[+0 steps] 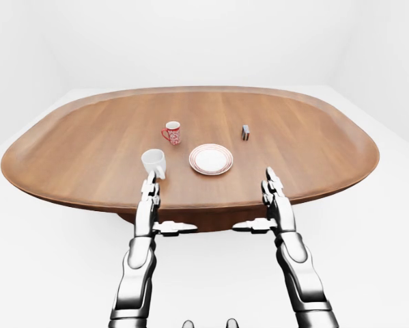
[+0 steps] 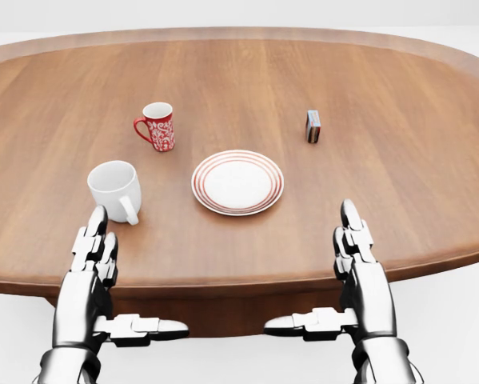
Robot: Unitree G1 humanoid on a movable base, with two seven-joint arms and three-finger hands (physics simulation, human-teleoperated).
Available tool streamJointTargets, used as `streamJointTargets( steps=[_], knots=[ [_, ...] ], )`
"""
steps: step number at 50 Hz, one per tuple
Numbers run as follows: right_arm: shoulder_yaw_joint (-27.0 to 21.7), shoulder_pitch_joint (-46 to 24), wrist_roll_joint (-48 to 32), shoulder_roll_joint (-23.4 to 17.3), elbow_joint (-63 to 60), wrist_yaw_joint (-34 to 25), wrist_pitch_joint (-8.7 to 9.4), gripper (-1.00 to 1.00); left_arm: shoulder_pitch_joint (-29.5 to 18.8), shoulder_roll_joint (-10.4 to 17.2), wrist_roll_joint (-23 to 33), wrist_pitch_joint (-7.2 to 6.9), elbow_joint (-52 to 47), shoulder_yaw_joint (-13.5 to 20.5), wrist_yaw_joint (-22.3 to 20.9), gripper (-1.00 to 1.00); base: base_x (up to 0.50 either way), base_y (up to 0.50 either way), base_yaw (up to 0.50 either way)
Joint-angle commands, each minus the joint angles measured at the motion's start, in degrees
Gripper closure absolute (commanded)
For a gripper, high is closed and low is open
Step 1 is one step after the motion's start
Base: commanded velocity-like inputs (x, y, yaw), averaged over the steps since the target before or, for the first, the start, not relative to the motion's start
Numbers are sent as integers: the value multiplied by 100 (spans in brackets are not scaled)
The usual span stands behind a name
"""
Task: Put the white mug on the plate.
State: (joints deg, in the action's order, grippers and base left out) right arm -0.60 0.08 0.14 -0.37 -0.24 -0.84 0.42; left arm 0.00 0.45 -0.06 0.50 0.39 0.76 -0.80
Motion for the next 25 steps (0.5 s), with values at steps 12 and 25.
streamJointTargets(
  steps=[12,25],
  knots=[
    [-96,28,-17,-57,109,-165,-32,-100,-187,77,314,-300,148,159,244,-100,0,0,0],
    [-968,233,80,-325,-2083,65,458,-100,-280,529,-250,-550,-1325,1112,-132,-100,0,0,0]
  ],
)
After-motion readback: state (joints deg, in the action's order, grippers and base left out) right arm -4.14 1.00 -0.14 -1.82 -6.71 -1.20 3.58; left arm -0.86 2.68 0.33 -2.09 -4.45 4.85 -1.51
